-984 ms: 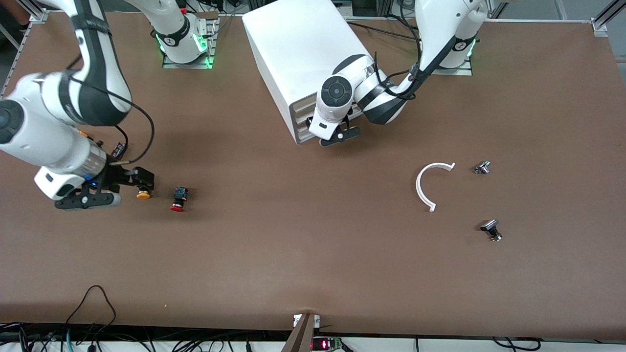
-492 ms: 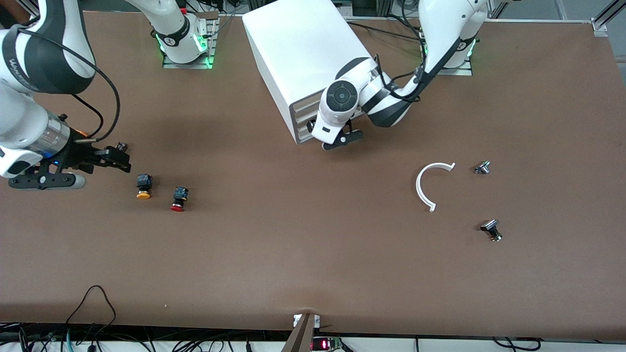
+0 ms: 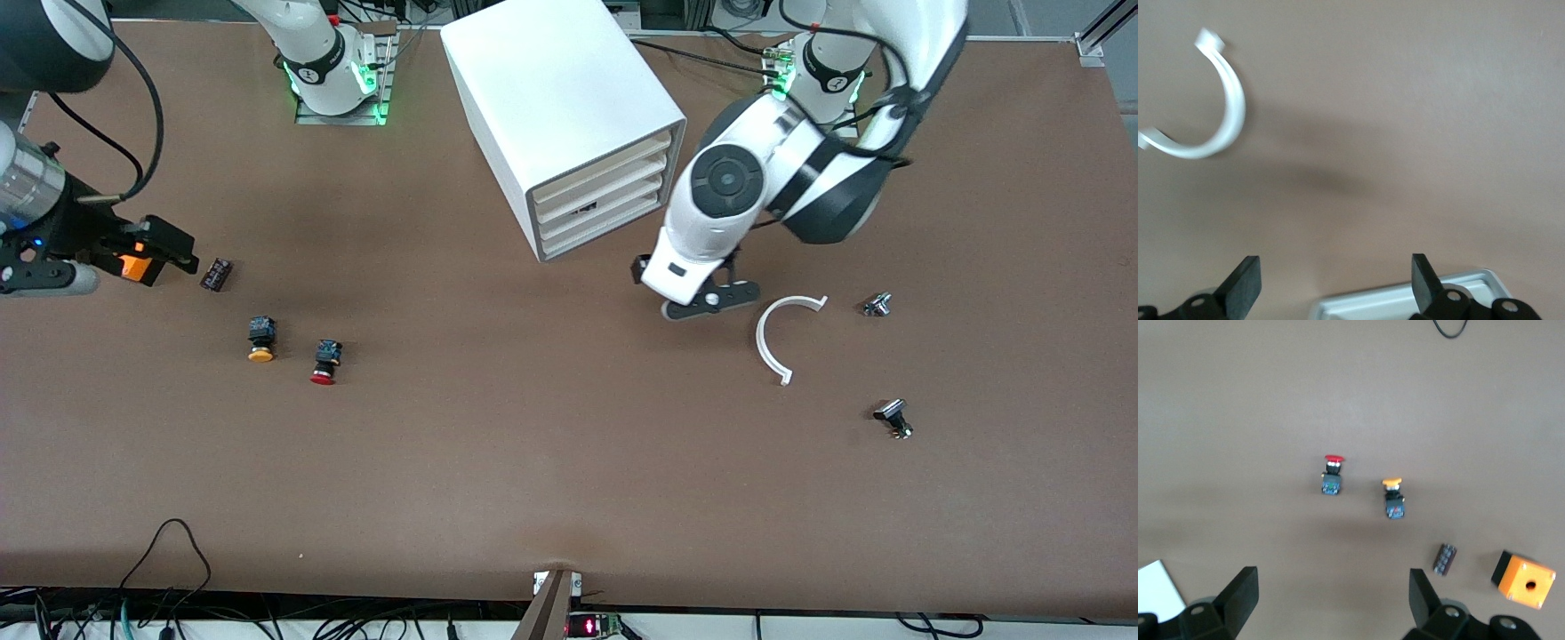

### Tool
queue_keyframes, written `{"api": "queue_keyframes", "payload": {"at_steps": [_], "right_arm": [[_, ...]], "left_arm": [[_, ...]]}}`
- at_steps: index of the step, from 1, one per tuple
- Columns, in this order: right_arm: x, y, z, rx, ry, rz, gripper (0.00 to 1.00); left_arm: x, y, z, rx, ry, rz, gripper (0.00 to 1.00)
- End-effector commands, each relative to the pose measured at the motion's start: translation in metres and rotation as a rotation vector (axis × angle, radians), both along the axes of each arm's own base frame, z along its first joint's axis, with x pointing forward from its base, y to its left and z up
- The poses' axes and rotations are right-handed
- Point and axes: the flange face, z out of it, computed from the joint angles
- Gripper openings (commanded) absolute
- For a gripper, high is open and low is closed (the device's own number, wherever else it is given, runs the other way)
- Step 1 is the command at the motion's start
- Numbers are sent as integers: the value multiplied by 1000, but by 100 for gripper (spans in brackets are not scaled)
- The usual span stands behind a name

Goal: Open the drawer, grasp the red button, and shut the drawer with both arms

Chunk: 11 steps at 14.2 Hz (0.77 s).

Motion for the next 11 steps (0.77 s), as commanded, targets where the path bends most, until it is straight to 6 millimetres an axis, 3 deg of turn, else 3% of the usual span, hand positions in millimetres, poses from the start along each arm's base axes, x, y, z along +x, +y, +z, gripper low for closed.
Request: {"api": "queue_keyframes", "payload": {"at_steps": [1, 4, 6, 8, 11], "right_arm": [[-14, 4, 26, -13, -10, -25, 100], [-19, 1, 32, -12, -10, -31, 100], [-26, 10, 42, -13, -20, -22, 100], [-29, 13, 47, -10, -28, -39, 100], [-31, 16, 46, -5, -9, -57, 100]], "left_arm": [[26, 54, 51, 12, -24, -146, 99], [37, 133, 108, 20, -48, -258, 99], [26, 195, 142, -106, -22, -248, 99], [18, 244, 166, -170, -54, -271, 99], [0, 261, 189, -112, -84, -255, 99]]}}
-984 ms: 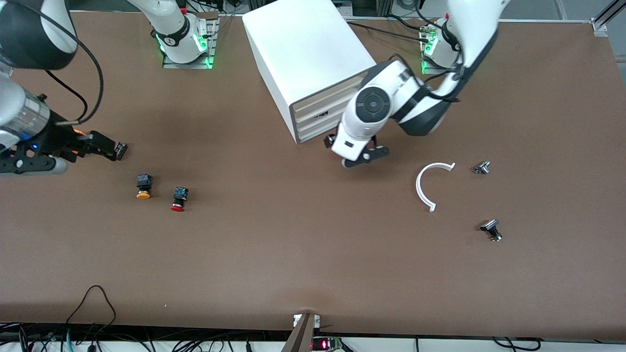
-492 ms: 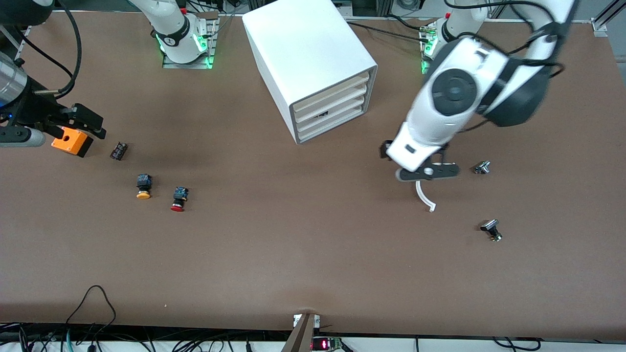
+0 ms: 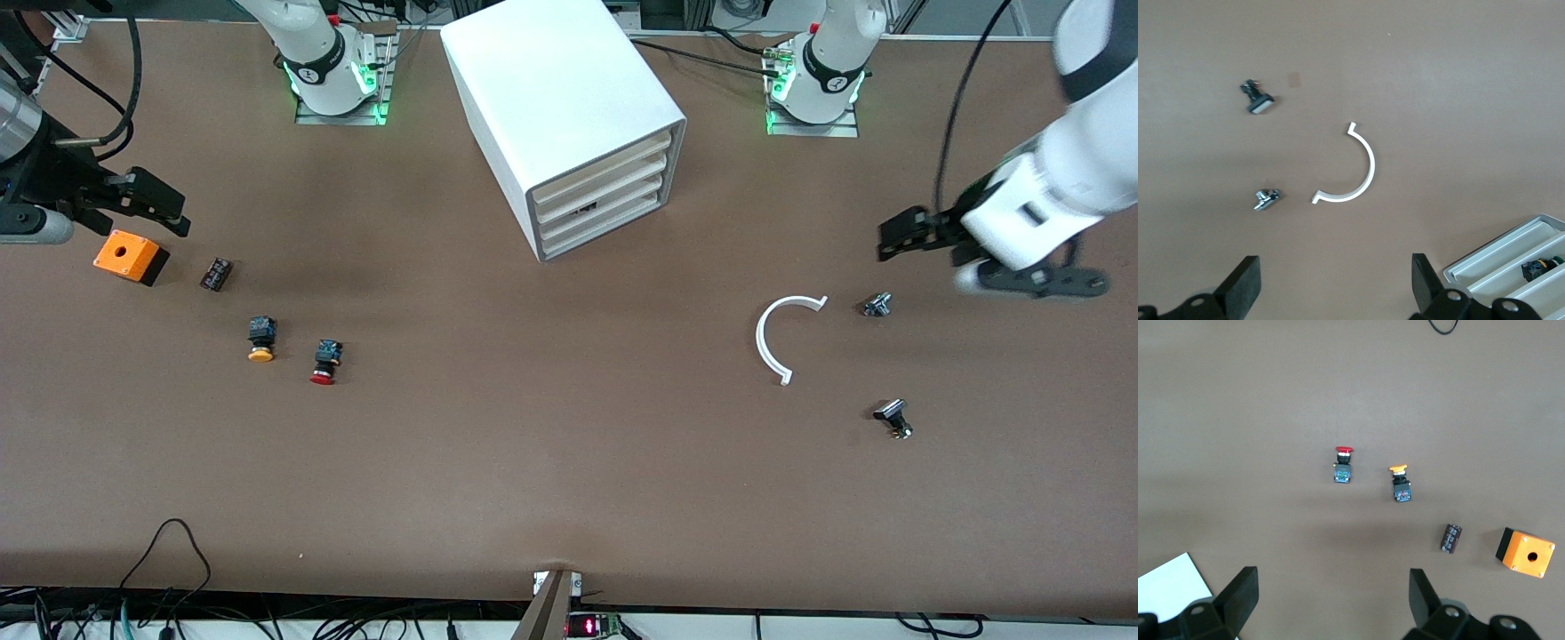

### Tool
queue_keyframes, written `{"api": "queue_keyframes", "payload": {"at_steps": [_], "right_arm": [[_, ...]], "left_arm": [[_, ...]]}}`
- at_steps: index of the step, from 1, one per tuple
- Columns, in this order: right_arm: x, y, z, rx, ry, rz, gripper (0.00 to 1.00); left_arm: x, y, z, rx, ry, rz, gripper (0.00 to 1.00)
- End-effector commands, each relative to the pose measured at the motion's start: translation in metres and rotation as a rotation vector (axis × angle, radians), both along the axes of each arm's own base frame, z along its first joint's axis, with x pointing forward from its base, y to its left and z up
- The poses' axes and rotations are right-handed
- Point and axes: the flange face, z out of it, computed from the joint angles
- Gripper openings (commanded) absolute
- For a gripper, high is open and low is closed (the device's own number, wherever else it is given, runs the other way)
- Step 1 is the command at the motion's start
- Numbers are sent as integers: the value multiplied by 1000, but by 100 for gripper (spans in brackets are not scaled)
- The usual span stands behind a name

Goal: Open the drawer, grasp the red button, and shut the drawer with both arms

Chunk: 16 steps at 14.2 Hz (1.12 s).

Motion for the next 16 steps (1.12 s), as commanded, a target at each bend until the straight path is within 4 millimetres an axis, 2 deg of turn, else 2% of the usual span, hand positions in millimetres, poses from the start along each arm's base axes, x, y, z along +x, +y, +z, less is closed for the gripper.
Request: {"api": "queue_keyframes", "payload": {"at_steps": [1, 3, 7, 16], "right_arm": [[-5, 4, 7, -10, 7, -12, 100], [-5, 3, 12, -15, -8, -12, 100], [0, 2, 26, -12, -38, 3, 100], [3, 1, 23, -11, -40, -1, 100]], "left_arm": [[-32, 0, 21, 64, -28, -27, 99], [-41, 4, 23, 87, -9, -29, 99], [-38, 9, 18, 85, 16, -36, 100], [-34, 4, 14, 83, 22, -43, 100]]}}
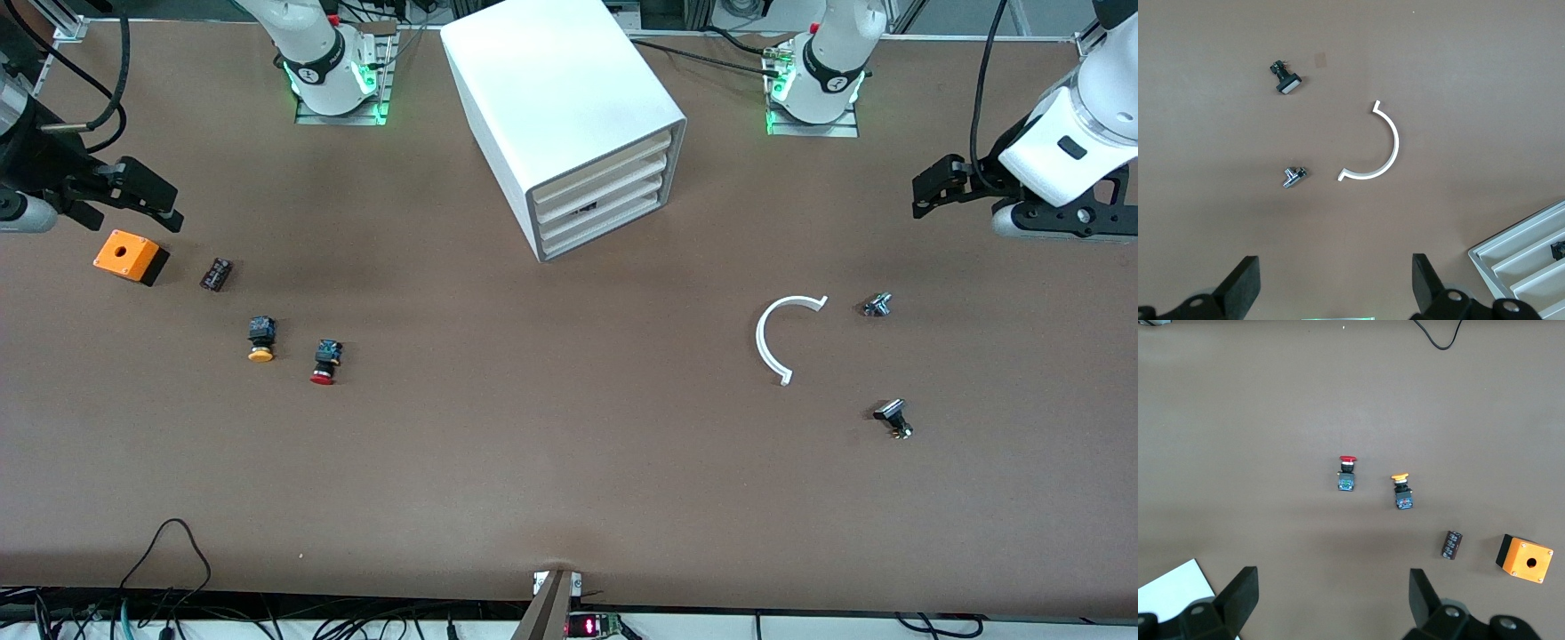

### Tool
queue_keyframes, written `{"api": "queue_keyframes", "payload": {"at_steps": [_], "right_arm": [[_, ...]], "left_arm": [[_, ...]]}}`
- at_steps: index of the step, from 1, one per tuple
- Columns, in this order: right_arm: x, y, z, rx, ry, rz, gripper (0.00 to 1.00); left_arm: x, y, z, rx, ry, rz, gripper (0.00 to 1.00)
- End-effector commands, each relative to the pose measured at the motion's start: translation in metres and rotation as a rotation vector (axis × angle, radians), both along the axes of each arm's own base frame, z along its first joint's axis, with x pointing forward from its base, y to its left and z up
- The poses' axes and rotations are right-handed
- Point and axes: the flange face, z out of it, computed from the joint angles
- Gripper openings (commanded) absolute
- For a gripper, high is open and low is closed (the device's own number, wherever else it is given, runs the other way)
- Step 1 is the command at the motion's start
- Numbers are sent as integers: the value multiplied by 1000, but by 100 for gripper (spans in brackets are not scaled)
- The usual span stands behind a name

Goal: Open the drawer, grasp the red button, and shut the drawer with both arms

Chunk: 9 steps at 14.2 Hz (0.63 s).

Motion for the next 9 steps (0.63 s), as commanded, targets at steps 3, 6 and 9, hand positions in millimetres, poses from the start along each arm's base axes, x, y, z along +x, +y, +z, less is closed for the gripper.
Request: {"api": "queue_keyframes", "payload": {"at_steps": [3, 6, 9], "right_arm": [[2, -6, 5, -14, -5, -14, 100], [2, -7, 5, -14, -7, -21, 100], [2, -8, 6, -14, -10, -15, 100]], "left_arm": [[-1, 0, 2, 12, 2, -24, 100], [-1, -2, 2, 12, 2, -26, 100], [-2, -5, 3, 12, 1, -31, 100]]}}
